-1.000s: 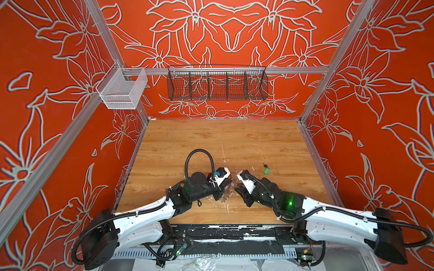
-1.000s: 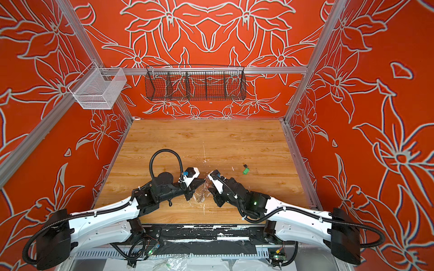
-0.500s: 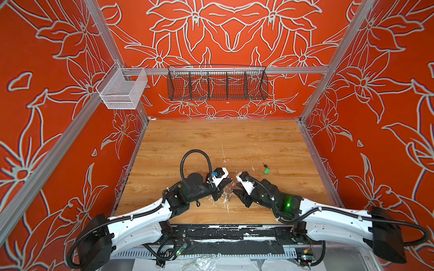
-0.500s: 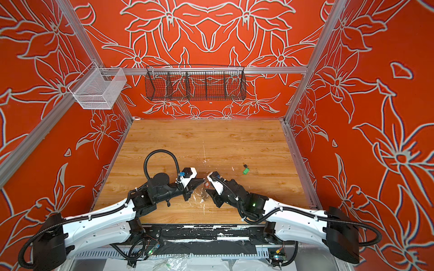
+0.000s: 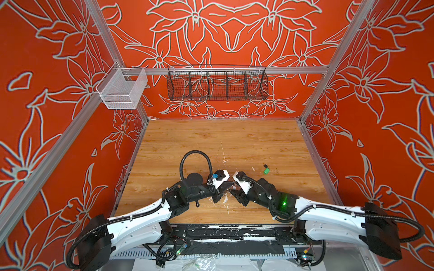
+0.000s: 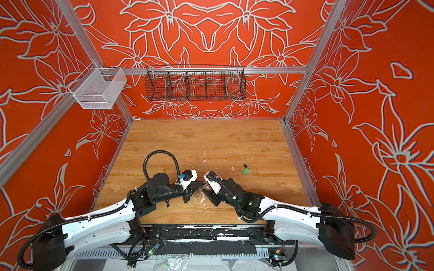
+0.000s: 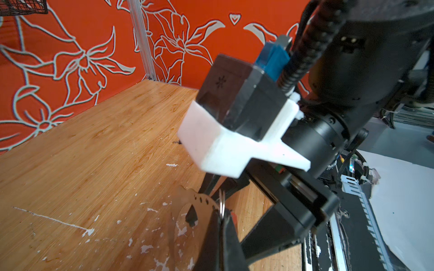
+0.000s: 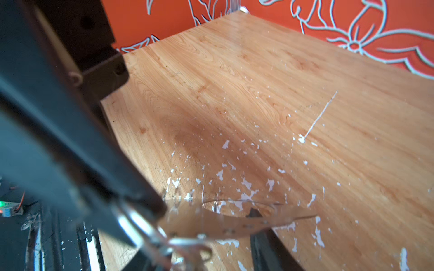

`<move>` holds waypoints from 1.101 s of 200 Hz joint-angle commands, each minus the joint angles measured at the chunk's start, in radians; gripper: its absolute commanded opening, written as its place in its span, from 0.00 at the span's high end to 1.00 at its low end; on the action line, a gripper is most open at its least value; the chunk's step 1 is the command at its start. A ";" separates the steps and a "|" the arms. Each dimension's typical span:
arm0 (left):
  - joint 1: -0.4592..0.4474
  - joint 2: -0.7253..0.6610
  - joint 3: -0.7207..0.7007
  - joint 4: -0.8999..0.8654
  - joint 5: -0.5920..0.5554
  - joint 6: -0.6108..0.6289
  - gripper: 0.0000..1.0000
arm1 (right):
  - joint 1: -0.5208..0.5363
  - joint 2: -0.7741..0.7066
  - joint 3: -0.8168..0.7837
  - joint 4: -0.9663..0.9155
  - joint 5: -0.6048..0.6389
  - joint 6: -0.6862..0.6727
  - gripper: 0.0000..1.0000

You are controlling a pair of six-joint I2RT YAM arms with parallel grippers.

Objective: Attach keys to a key ring
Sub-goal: Insert the key into the keyring.

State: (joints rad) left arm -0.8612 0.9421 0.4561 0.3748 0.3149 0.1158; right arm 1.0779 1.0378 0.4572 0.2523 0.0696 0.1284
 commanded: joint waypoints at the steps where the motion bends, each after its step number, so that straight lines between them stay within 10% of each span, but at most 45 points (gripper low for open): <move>1: 0.000 -0.023 -0.015 0.037 0.064 0.025 1.00 | 0.006 -0.027 -0.010 0.074 -0.042 -0.057 0.45; 83: 0.001 -0.041 -0.025 0.048 0.037 0.021 1.00 | 0.007 -0.107 -0.046 0.043 -0.009 -0.073 1.00; 154: -0.001 -0.111 -0.003 -0.085 -0.220 -0.073 1.00 | 0.007 -0.047 0.088 -0.216 0.189 -0.123 1.00; 192: 0.001 -0.183 0.159 -0.429 -0.642 -0.471 0.00 | 0.008 0.038 0.206 -0.331 0.239 -0.379 1.00; 220: 0.001 -0.182 0.381 -0.847 -0.857 -0.903 0.03 | 0.008 0.107 0.402 -0.555 0.233 -0.476 1.00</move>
State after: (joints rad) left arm -0.8639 0.7692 0.6731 -0.0704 -0.2535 -0.3340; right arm 1.0859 1.1122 0.7074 -0.1001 0.2638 -0.1871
